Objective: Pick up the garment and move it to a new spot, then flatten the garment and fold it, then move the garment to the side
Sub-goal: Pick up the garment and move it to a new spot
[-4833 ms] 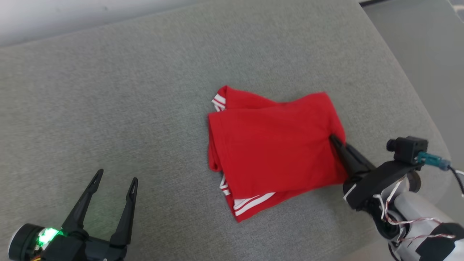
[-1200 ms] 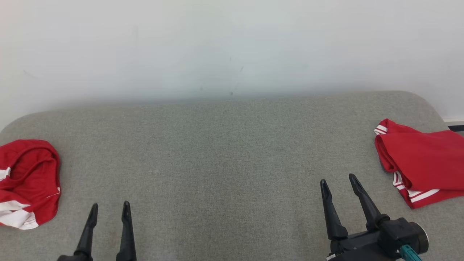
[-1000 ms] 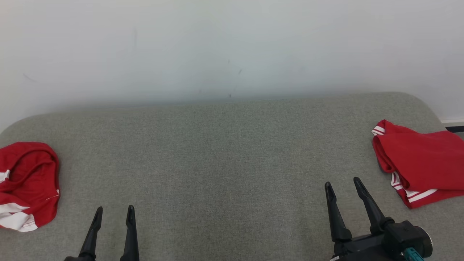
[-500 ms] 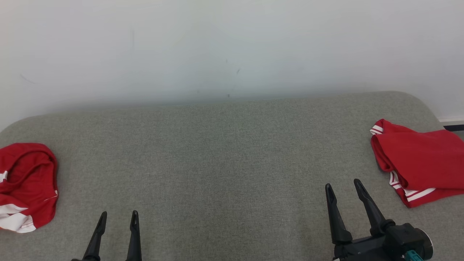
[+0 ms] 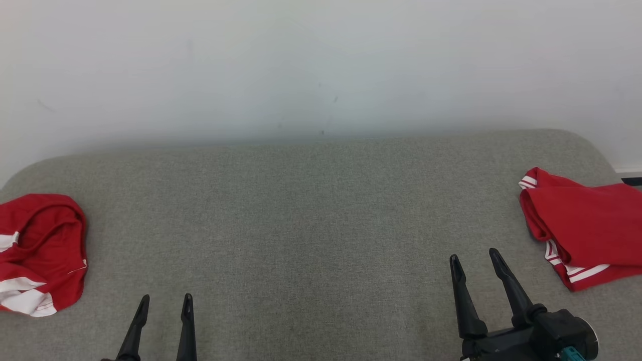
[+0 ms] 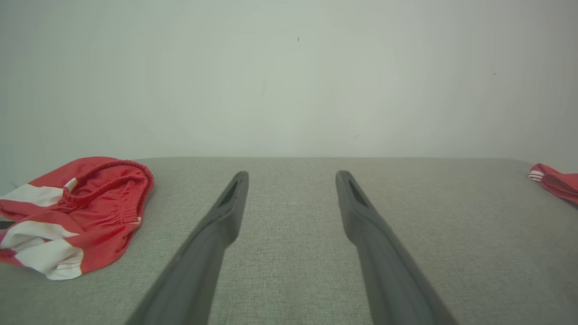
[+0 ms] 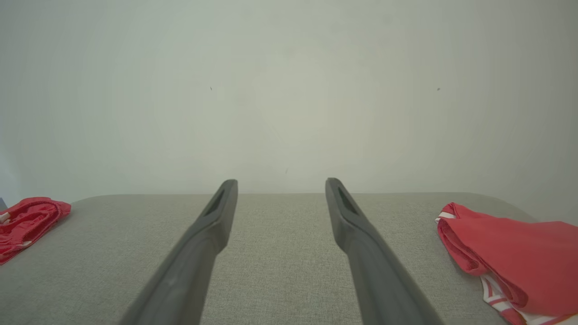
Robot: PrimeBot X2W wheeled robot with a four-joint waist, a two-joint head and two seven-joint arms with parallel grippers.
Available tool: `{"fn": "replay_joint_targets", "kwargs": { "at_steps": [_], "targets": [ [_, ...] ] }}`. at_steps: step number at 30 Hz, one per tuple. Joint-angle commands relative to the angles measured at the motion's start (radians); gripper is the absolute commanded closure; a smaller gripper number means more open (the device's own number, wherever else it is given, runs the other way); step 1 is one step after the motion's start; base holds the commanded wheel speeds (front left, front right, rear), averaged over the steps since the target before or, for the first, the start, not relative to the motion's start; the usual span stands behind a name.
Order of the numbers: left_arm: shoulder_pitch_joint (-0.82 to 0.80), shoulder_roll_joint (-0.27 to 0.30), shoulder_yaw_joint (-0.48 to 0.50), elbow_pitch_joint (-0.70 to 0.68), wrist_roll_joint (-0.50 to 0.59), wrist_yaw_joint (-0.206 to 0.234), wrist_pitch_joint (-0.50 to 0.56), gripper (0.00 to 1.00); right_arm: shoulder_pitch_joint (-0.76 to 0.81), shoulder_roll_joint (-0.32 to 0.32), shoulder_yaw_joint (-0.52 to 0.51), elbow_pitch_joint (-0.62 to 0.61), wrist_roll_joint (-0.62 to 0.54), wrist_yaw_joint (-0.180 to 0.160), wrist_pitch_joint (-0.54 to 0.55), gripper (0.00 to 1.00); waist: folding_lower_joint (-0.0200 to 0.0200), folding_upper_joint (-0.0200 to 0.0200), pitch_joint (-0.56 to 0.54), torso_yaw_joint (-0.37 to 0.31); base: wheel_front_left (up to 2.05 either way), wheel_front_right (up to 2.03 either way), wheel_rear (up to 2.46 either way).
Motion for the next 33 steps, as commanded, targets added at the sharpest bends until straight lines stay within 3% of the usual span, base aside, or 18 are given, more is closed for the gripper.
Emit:
{"fn": "replay_joint_targets", "kwargs": {
  "at_steps": [1, 10, 33],
  "targets": [
    [-0.003, -0.003, 0.004, 0.004, 0.007, -0.005, -0.004, 0.0, 0.012, 0.002, 0.0, 0.0, 0.005, -0.003, -0.001, 0.0, 0.0, 0.0, -0.002, 0.005, 0.0, 0.0, 0.0],
    [-0.006, -0.004, 0.005, -0.003, 0.016, -0.004, -0.004, 0.0, 0.021, 0.002, 0.014, 0.008, 0.009, -0.003, -0.001, 0.0, 0.0, 0.0, -0.01, 0.054, 0.0, 0.0, 0.0],
    [0.007, -0.004, -0.004, -0.007, 0.008, -0.002, -0.004, 0.0, 0.034, 0.001, 0.054, 0.005, 0.032, -0.003, -0.001, 0.0, 0.0, 0.0, -0.014, 0.317, 0.0, 0.0, 0.0]
  ]
}}
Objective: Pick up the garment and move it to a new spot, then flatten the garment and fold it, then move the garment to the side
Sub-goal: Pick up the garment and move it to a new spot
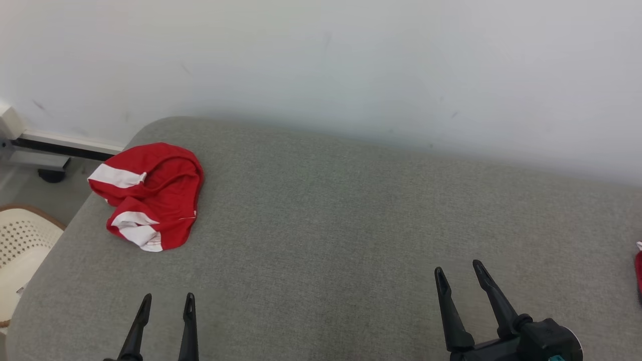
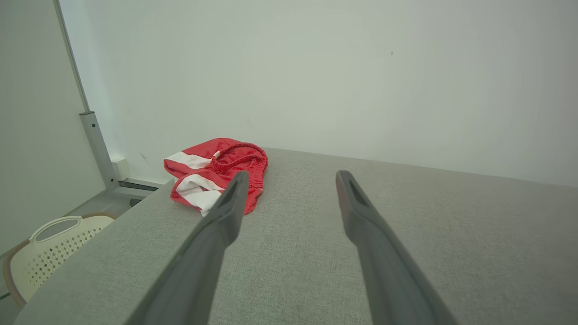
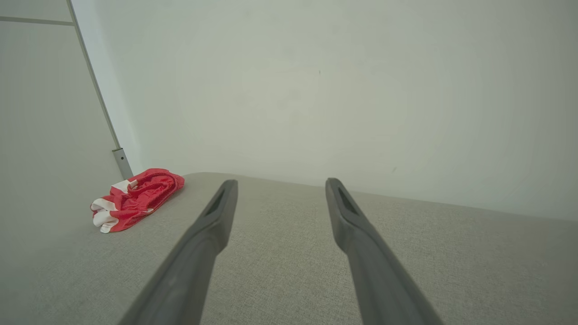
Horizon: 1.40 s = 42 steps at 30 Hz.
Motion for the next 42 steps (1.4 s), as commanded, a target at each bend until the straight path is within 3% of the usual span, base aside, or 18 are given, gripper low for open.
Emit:
{"fn": "replay_joint_targets", "kwargs": {
  "at_steps": [1, 14, 27, 35, 42],
  "targets": [
    [0.005, -0.002, 0.002, 0.0, -0.001, -0.003, -0.003, 0.0, 0.013, 0.001, -0.002, -0.002, 0.008, -0.003, -0.001, 0.0, 0.0, -0.0001, 0.005, 0.041, 0.0, 0.0, 0.0],
    [-0.01, -0.002, 0.004, -0.001, -0.008, -0.006, -0.003, 0.0, 0.019, 0.0, -0.009, -0.003, 0.006, -0.003, -0.001, 0.0, 0.0, -0.0001, 0.015, 0.095, 0.0, 0.0, 0.0],
    [-0.043, -0.002, 0.01, 0.008, -0.028, 0.001, -0.003, 0.0, 0.008, 0.0, -0.002, 0.005, -0.007, -0.003, -0.001, 0.0, 0.0, -0.0001, 0.039, 0.084, 0.0, 0.0, 0.0],
    [-0.324, 0.082, 0.066, 0.113, -0.083, -0.016, -0.003, 0.0, -0.089, 0.0, 0.008, 0.011, -0.08, -0.003, -0.001, 0.0, 0.0, -0.0001, 0.199, 0.031, 0.0, 0.0, 0.0],
    [-0.562, 0.213, -0.002, 0.318, -0.235, -0.015, 0.063, 0.0, -0.145, 0.0, -0.003, 0.01, -0.135, -0.003, -0.001, 0.0, 0.0, -0.0001, 0.291, -0.001, 0.0, 0.0, 0.0]
  ]
}}
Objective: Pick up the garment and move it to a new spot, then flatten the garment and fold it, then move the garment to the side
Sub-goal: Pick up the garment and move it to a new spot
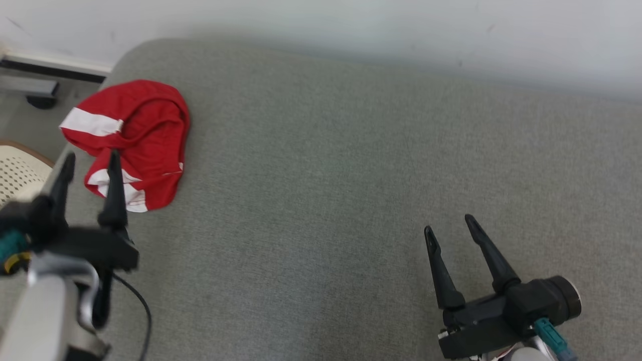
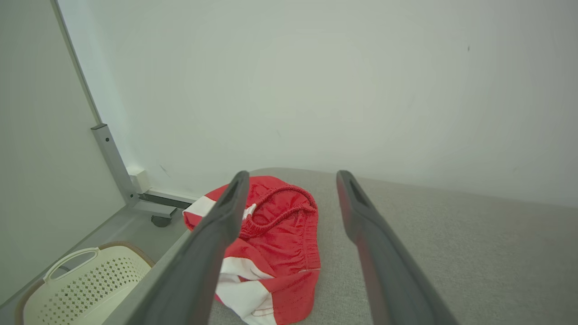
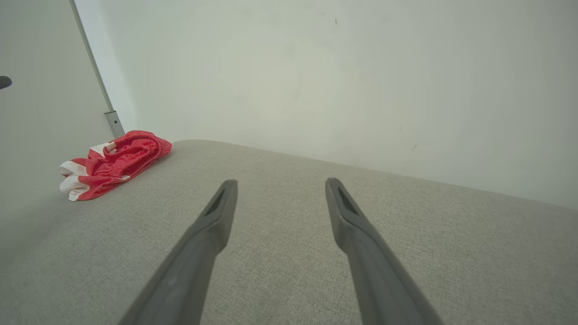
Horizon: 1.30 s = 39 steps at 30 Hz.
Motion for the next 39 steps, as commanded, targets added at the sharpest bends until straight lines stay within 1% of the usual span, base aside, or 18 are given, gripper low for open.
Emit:
{"fn": "replay_joint_targets", "kwargs": {
  "at_steps": [1, 4, 6, 10, 11, 12, 15, 17, 21, 24, 26, 27, 29, 35, 36, 37, 38, 39],
  "targets": [
    [-0.049, 0.025, -0.02, 0.021, -0.041, 0.002, 0.026, 0.0, -0.017, 0.0, -0.004, -0.008, -0.011, -0.003, -0.001, 0.0, -0.0002, -0.0002, 0.066, -0.035, 0.0, 0.0, 0.0],
    [-0.154, 0.099, -0.063, 0.081, -0.135, 0.002, 0.106, 0.0, -0.035, 0.0, -0.012, -0.019, -0.035, -0.003, -0.001, 0.0, -0.0002, -0.0002, 0.108, -0.048, 0.0, 0.0, 0.0],
    [-0.217, 0.144, -0.098, 0.127, -0.171, 0.001, 0.16, 0.0, -0.05, 0.0, -0.017, -0.018, -0.052, -0.003, -0.001, 0.0, -0.0002, -0.0002, 0.137, -0.056, 0.0, 0.0, 0.0],
    [-0.336, 0.193, -0.158, 0.207, -0.267, 0.001, 0.264, 0.0, -0.079, -0.001, -0.023, -0.029, -0.075, -0.003, -0.001, 0.0, -0.0002, -0.0002, 0.191, -0.068, 0.0, 0.0, 0.0],
    [-0.36, 0.202, -0.174, 0.228, -0.289, 0.001, 0.291, 0.0, -0.085, 0.0, -0.022, -0.032, -0.079, -0.003, -0.001, 0.0, -0.0002, -0.0002, 0.201, -0.071, 0.0, 0.0, 0.0],
    [-0.36, 0.202, -0.174, 0.228, -0.289, 0.001, 0.291, 0.0, -0.085, 0.0, -0.022, -0.032, -0.079, -0.003, -0.001, 0.0, -0.0002, -0.0002, 0.201, -0.071, 0.0, 0.0, 0.0],
    [-0.426, 0.209, -0.208, 0.288, -0.391, 0.001, 0.387, 0.0, -0.095, 0.0, -0.02, -0.042, -0.085, -0.003, -0.001, 0.0, -0.0002, -0.0002, 0.225, -0.077, 0.0, 0.0, 0.0],
    [-0.463, 0.221, -0.227, 0.336, -0.44, 0.001, 0.446, 0.0, -0.102, 0.0, -0.018, -0.043, -0.087, -0.003, -0.001, 0.0, -0.0002, -0.0002, 0.241, -0.081, 0.0, 0.0, 0.0],
    [-0.518, 0.224, -0.268, 0.405, -0.526, 0.001, 0.552, 0.0, -0.123, 0.0, -0.008, -0.044, -0.095, -0.003, -0.001, 0.0, -0.0002, -0.0002, 0.267, -0.095, 0.0, 0.0, 0.0],
    [-0.544, 0.252, -0.307, 0.441, -0.569, 0.001, 0.619, 0.0, -0.143, 0.0, -0.005, -0.046, -0.094, -0.003, -0.001, 0.0, -0.0002, -0.0002, 0.284, -0.106, 0.0, 0.0, 0.0],
    [-0.555, 0.264, -0.327, 0.458, -0.585, 0.001, 0.645, 0.0, -0.156, 0.0, 0.001, -0.048, -0.087, -0.003, -0.001, 0.0, -0.0002, -0.0002, 0.294, -0.116, 0.0, 0.0, 0.0],
    [-0.562, 0.27, -0.34, 0.471, -0.616, 0.001, 0.662, 0.0, -0.163, 0.0, 0.003, -0.052, -0.08, -0.003, -0.001, 0.0, -0.0002, -0.0002, 0.304, -0.125, 0.0, 0.0, 0.0],
    [-0.563, 0.291, -0.352, 0.48, -0.629, 0.001, 0.659, 0.0, -0.163, 0.0, 0.005, -0.056, -0.075, -0.003, -0.001, 0.0, -0.0002, -0.0002, 0.311, -0.134, 0.0, 0.0, 0.0],
    [-0.529, 0.328, -0.401, 0.513, -0.673, 0.001, 0.66, 0.0, -0.14, 0.0, -0.015, -0.071, -0.07, -0.003, -0.001, 0.0, -0.0002, -0.0002, 0.317, -0.163, 0.0, 0.0, 0.0],
    [-0.523, 0.331, -0.408, 0.517, -0.683, 0.001, 0.663, 0.14, -0.136, 0.0, -0.016, -0.073, -0.069, -0.003, -0.001, 0.0, -0.0002, -0.0002, 0.316, -0.167, 0.0, 0.0, 0.0],
    [-0.521, 0.333, -0.41, 0.522, -0.695, 0.001, 0.662, 0.59, -0.131, 0.001, -0.017, -0.076, -0.068, -0.003, -0.001, 0.0, -0.0002, -0.0002, 0.315, -0.17, 0.0, 0.0, 0.0],
    [-0.518, 0.335, -0.412, 0.527, -0.699, 0.001, 0.658, 0.76, -0.128, 0.0, -0.017, -0.077, -0.067, -0.003, -0.001, 0.0, -0.0002, -0.0002, 0.312, -0.173, 0.0, 0.0, 0.0],
    [-0.515, 0.337, -0.418, 0.529, -0.707, 0.001, 0.652, 1.0, -0.126, 0.0, -0.017, -0.078, -0.065, -0.003, -0.001, 0.0, -0.0002, -0.0002, 0.309, -0.176, 0.0, 0.0, 0.0]
  ]
}}
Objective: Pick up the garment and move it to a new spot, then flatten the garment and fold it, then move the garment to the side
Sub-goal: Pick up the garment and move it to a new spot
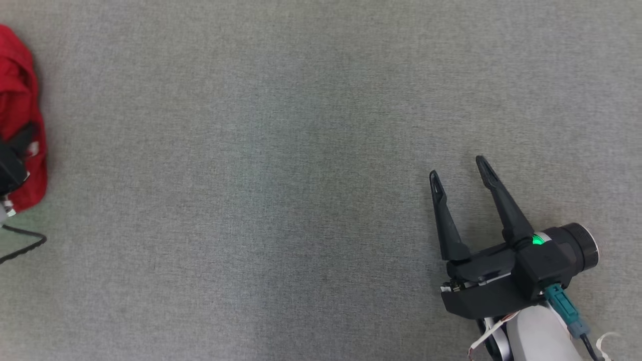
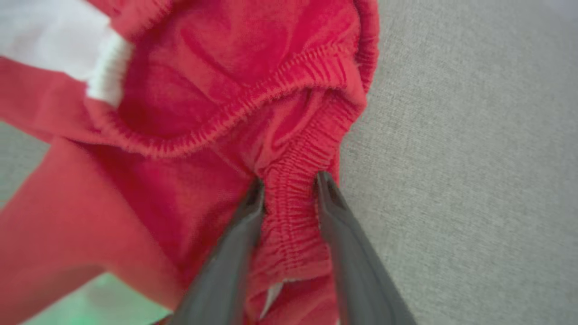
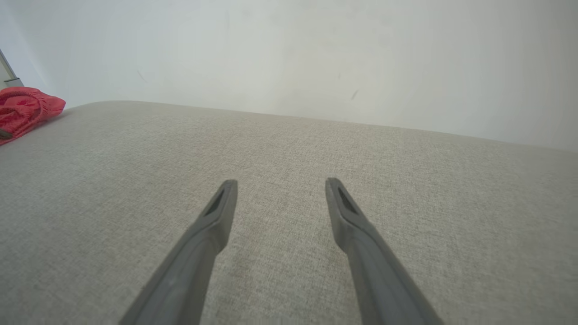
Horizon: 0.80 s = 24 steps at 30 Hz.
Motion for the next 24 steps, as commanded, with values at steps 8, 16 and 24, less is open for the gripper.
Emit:
{"fn": "replay_joint_targets", "kwargs": {
  "at_steps": [8, 16, 24],
  "targets": [
    [0.041, 0.035, 0.003, -0.095, -0.103, 0.001, -0.163, 1.0, 0.021, 0.0, 0.007, -0.002, 0.033, -0.003, -0.001, 0.0, 0.0, -0.0002, -0.066, -0.023, 0.0, 0.0, 0.0],
    [0.139, 0.045, -0.037, -0.28, -0.133, 0.001, -0.382, 1.0, 0.078, 0.001, -0.002, 0.017, 0.112, -0.003, -0.001, 0.0, 0.0, -0.0002, -0.205, -0.043, 0.0, 0.0, 0.0],
    [0.214, 0.026, -0.055, -0.408, -0.175, 0.001, -0.477, 1.0, 0.138, 0.0, 0.009, 0.035, 0.172, -0.003, -0.001, 0.0, 0.0, -0.0002, -0.335, -0.101, 0.0, 0.0, 0.0]
  ]
}}
